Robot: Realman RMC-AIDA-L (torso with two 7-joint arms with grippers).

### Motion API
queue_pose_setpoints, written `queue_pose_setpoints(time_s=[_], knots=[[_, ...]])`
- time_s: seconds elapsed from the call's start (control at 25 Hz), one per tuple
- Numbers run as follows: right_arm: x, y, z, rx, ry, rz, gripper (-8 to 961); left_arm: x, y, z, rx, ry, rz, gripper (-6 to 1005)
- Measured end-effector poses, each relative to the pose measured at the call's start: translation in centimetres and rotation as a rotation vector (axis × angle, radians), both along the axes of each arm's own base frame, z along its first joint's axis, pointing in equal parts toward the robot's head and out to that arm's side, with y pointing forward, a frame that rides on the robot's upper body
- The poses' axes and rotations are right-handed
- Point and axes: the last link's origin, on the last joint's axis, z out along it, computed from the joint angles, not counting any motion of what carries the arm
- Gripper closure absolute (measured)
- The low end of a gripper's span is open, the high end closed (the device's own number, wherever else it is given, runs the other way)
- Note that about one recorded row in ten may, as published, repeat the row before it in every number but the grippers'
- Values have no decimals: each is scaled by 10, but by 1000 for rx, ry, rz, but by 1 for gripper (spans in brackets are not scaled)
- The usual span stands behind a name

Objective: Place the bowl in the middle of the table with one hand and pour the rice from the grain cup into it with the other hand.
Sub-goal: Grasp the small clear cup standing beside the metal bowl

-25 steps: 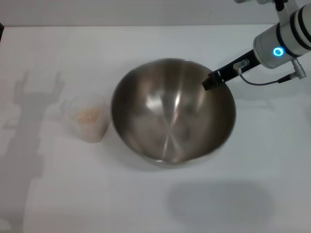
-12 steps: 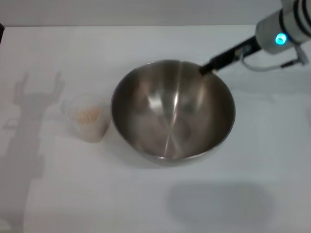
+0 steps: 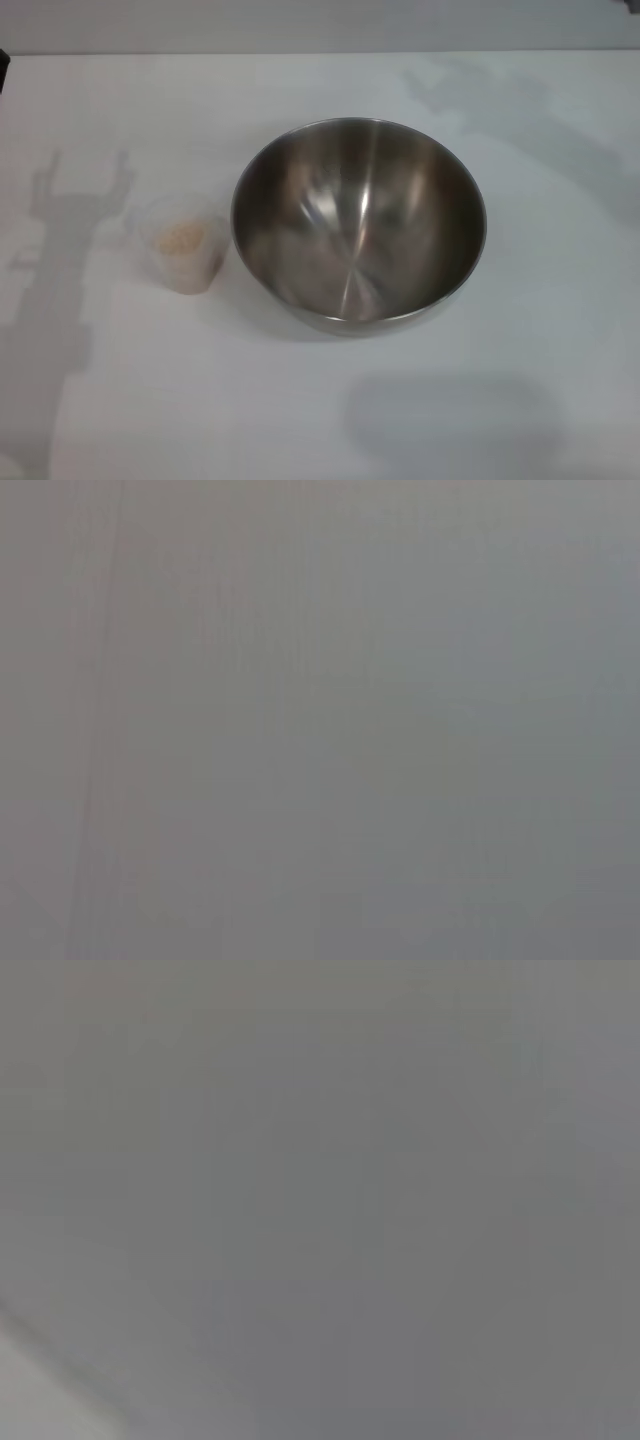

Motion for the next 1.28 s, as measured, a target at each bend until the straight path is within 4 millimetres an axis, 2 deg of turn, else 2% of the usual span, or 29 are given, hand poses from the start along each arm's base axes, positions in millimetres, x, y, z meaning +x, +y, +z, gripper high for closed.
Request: queue_pose_setpoints(time_s=[0.16,0.32,0.52,0.68,0.88,1.04,1.28], knots=[[0,-11,-8,235,21,147,436,0,0,0,-1,1,-2,159],[9,-27,-20,476,52,258,435,1,-1,-2,-8,4,-5,159],[30,-48,-31,708,155,333,435,1,-2,-5,-24,12,-12,159],[57,-66,-31,812,342,359,434,1,-7,-9,-48,19,-16,159],[107,-86,-18,869,548,370,435,-3,-19,-19,-98,32,-13,160],[142,-92,-7,894,549,327,436,-8,-34,-31,-164,61,-12,160],[172,-98,2,938,477,261,435,-24,-59,-41,-235,86,36,160]])
